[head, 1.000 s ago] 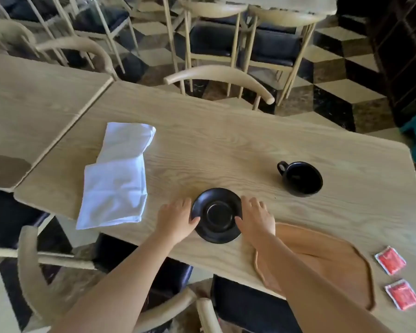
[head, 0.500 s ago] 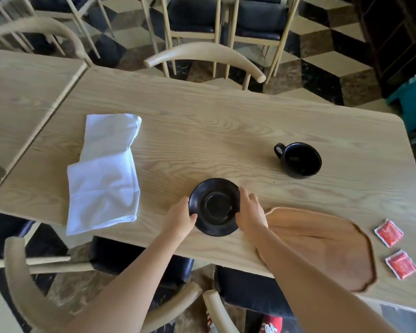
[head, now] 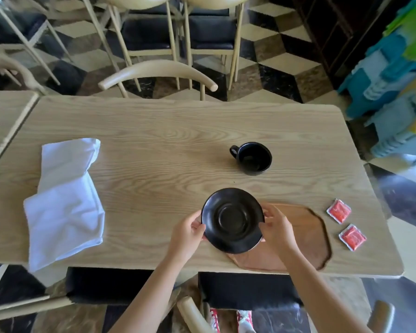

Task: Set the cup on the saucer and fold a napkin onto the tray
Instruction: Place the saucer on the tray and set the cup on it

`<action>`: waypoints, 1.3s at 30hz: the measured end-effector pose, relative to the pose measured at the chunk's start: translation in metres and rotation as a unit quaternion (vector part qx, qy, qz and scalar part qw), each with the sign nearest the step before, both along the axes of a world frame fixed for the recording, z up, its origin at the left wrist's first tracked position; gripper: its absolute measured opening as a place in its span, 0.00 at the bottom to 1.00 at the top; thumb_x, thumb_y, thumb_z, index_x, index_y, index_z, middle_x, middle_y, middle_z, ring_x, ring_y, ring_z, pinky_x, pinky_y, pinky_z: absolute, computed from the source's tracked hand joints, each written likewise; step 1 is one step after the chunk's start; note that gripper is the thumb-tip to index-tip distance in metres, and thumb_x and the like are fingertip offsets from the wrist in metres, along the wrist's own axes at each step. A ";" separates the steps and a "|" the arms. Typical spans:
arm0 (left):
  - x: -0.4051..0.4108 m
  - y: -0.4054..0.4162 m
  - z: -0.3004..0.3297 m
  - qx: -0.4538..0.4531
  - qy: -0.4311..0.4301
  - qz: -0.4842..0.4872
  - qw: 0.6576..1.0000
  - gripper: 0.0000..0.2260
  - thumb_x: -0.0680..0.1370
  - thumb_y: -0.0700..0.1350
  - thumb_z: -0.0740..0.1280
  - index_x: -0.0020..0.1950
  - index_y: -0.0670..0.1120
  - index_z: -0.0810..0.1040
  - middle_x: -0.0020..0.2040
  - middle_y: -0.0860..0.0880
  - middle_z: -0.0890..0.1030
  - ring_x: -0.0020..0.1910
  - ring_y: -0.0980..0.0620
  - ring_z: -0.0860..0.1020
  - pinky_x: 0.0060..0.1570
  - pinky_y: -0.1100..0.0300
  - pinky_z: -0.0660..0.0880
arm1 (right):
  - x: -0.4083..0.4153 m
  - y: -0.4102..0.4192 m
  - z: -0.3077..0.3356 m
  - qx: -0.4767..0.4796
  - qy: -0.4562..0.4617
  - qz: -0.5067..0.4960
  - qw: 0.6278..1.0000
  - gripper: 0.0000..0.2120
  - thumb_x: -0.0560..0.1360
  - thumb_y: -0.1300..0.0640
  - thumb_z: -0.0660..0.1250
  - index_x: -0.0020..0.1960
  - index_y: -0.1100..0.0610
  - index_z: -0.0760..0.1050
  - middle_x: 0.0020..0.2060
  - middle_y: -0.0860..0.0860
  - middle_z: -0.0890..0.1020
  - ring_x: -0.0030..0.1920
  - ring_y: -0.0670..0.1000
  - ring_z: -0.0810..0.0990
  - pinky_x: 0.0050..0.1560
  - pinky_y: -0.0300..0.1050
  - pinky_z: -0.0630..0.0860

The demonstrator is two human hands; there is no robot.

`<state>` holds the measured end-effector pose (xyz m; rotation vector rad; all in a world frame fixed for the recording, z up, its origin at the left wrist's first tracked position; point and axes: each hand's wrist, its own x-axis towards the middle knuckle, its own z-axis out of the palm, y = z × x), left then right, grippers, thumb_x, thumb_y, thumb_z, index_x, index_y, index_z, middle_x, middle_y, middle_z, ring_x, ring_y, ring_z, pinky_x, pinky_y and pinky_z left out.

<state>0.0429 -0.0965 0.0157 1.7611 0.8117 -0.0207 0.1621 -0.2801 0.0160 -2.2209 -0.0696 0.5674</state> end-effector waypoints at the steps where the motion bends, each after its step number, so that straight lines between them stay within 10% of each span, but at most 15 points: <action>1: 0.002 -0.008 0.000 0.004 0.003 -0.007 1.000 0.18 0.75 0.34 0.64 0.64 0.43 0.73 0.37 0.49 0.79 0.35 0.52 0.81 0.41 0.58 0.80 | 0.000 -0.011 -0.002 0.000 0.001 -0.008 1.000 0.22 0.67 0.69 0.63 0.56 0.51 0.76 0.41 0.42 0.79 0.44 0.52 0.80 0.44 0.44 0.75; 12: 0.015 -0.054 -0.016 0.045 0.054 -0.041 0.997 0.19 0.74 0.35 0.66 0.64 0.45 0.75 0.34 0.54 0.77 0.37 0.50 0.78 0.46 0.52 0.78 | 0.007 -0.061 -0.027 0.018 0.072 -0.024 0.997 0.23 0.67 0.71 0.61 0.55 0.50 0.75 0.43 0.44 0.79 0.46 0.56 0.81 0.47 0.60 0.80; 29: 0.009 -0.064 -0.023 0.031 0.095 -0.013 0.995 0.19 0.75 0.39 0.66 0.66 0.44 0.72 0.39 0.48 0.79 0.41 0.45 0.80 0.49 0.49 0.78 | 0.008 -0.073 -0.032 0.029 0.097 0.032 0.994 0.20 0.72 0.69 0.64 0.60 0.51 0.72 0.44 0.45 0.78 0.47 0.52 0.79 0.44 0.56 0.81; 34: 0.020 -0.047 -0.012 0.199 0.052 -0.062 0.977 0.20 0.73 0.44 0.69 0.65 0.48 0.72 0.43 0.50 0.75 0.37 0.52 0.75 0.43 0.55 0.76 | 0.022 -0.063 -0.016 -0.050 -0.009 0.029 0.998 0.19 0.73 0.63 0.62 0.63 0.53 0.71 0.53 0.52 0.75 0.45 0.53 0.77 0.46 0.50 0.76; 39: 0.095 -0.021 0.005 0.342 -0.027 -0.207 0.916 0.23 0.73 0.40 0.67 0.68 0.45 0.69 0.66 0.44 0.71 0.58 0.43 0.75 0.54 0.50 0.75 | 0.075 -0.015 0.007 -0.115 -0.141 0.175 0.968 0.26 0.74 0.60 0.59 0.71 0.48 0.60 0.63 0.52 0.68 0.58 0.56 0.73 0.40 0.46 0.72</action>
